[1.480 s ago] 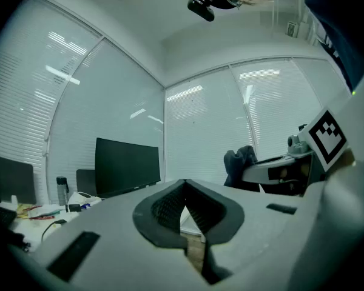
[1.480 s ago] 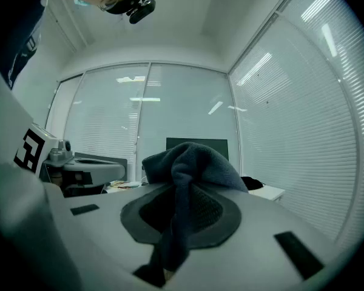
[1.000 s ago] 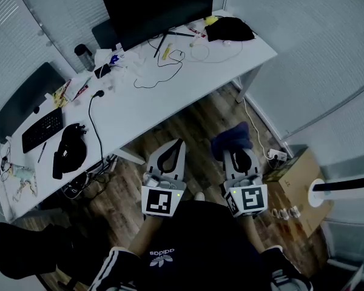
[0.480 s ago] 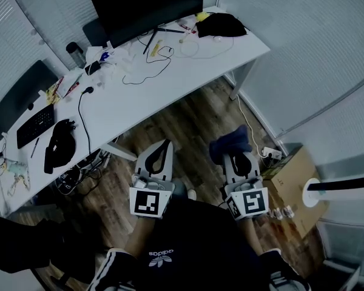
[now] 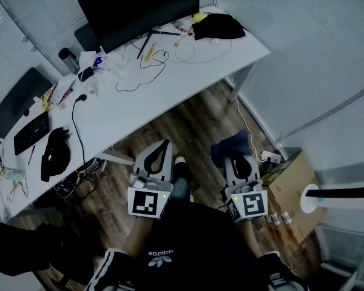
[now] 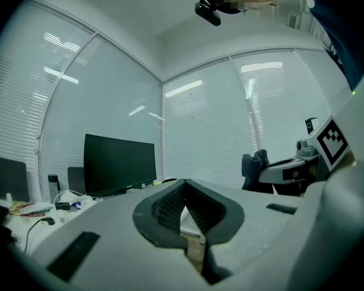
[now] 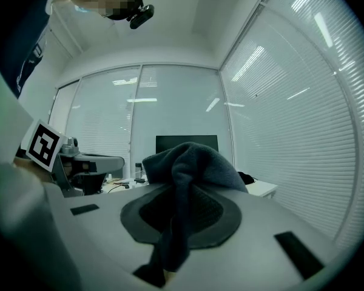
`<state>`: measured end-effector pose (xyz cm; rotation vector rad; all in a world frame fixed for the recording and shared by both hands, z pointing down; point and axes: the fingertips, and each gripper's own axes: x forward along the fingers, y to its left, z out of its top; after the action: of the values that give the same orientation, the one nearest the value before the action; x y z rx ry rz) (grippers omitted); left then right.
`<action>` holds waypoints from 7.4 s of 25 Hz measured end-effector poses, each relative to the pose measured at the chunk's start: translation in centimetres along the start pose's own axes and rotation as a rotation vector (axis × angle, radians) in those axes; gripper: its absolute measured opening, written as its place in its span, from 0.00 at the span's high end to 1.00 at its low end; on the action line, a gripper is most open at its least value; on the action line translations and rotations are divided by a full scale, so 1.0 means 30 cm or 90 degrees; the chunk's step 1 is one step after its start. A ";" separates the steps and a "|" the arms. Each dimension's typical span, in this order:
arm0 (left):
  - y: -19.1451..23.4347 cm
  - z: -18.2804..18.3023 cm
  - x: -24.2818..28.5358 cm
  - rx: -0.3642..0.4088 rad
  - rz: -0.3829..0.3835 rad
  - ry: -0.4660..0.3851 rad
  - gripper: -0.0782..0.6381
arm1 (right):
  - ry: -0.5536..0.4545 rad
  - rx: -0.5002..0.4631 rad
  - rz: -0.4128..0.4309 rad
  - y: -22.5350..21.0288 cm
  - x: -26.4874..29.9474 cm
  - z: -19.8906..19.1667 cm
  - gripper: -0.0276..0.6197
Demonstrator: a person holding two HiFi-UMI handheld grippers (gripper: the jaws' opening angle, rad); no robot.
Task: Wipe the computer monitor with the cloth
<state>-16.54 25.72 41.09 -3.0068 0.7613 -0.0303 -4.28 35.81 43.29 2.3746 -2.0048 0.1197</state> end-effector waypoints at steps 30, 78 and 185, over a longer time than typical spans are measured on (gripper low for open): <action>0.560 -0.043 0.743 -0.038 0.090 0.023 0.88 | 0.016 -0.006 0.094 -0.280 1.004 0.111 0.88; 1.011 0.036 0.927 -0.041 0.395 0.002 0.88 | -0.199 -0.084 0.459 -0.006 1.838 0.690 0.88; 0.817 0.067 1.358 -0.039 0.391 0.006 0.88 | -0.238 -0.286 0.352 -0.361 2.495 0.897 0.88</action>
<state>7.69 -15.14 38.39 -2.6843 1.6650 -0.0004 19.87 -37.92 22.68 1.6178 -2.4610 -0.7300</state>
